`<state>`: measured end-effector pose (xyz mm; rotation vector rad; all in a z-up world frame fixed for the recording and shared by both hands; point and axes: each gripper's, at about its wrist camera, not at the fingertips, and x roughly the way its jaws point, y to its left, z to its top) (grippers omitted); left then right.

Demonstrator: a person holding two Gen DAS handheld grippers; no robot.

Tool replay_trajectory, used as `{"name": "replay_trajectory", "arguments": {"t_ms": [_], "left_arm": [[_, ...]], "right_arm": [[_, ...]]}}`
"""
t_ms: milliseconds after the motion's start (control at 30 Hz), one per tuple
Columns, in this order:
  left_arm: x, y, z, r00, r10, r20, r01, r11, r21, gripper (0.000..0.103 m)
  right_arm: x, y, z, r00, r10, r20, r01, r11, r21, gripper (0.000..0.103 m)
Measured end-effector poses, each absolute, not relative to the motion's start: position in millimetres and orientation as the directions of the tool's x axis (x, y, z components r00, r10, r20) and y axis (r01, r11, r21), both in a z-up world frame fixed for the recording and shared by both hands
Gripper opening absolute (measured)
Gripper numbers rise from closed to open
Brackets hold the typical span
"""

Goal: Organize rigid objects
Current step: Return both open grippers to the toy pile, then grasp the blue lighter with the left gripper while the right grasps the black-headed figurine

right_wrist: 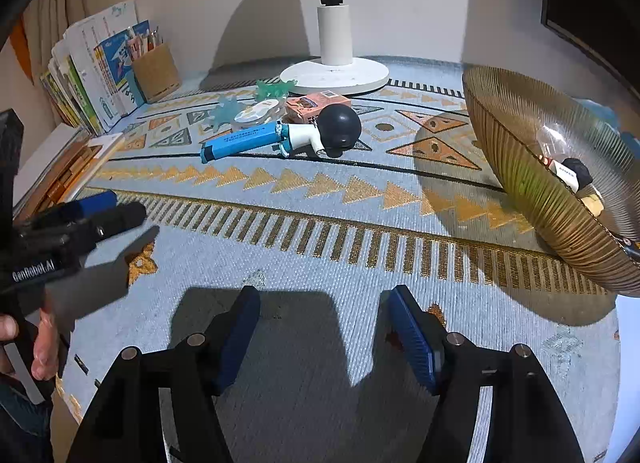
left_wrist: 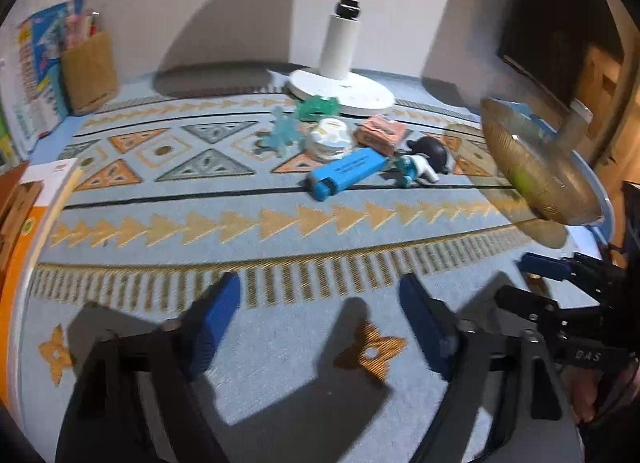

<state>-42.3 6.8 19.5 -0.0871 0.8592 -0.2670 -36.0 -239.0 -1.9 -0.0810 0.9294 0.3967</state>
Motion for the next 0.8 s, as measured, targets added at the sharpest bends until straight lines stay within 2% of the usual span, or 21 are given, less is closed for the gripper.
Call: {"name": "replay_trajectory", "arguments": {"t_ms": [100, 233, 300, 367, 500, 633, 800], "left_arm": [[-25, 6, 42, 0.640, -0.286, -0.713, 0.243, 0.956, -0.165, 0.071], [12, -8, 49, 0.629, -0.296, -0.719, 0.318, 0.942, -0.109, 0.070], [28, -11, 41, 0.610, -0.306, -0.731, 0.342, 0.934, -0.106, 0.050], [39, -9, 31, 0.582, -0.326, -0.745, 0.349, 0.928, -0.133, 0.045], [49, 7, 19, 0.553, -0.407, -0.727, 0.335, 0.908, -0.253, 0.045], [54, 5, 12, 0.530, -0.421, -0.736, 0.337, 0.901, -0.274, 0.045], [55, -15, 10, 0.519, -0.408, -0.751, 0.383, 0.897, -0.222, 0.045]], "right_arm": [[-19, -235, 18, 0.500, 0.366, -0.785, -0.368, 0.910, 0.190, 0.066], [20, -214, 34, 0.528, 0.298, -0.796, -0.318, 0.938, 0.140, 0.066], [37, -205, 32, 0.530, 0.290, -0.797, -0.312, 0.940, 0.135, 0.066], [51, -196, 27, 0.515, 0.305, -0.801, -0.317, 0.936, 0.153, 0.066], [66, -184, 17, 0.527, 0.284, -0.801, -0.327, 0.938, 0.117, 0.066], [79, -182, 7, 0.556, 0.214, -0.803, -0.302, 0.952, 0.045, 0.066], [66, -233, 3, 0.563, 0.240, -0.791, -0.157, 0.971, 0.182, 0.066]]}}
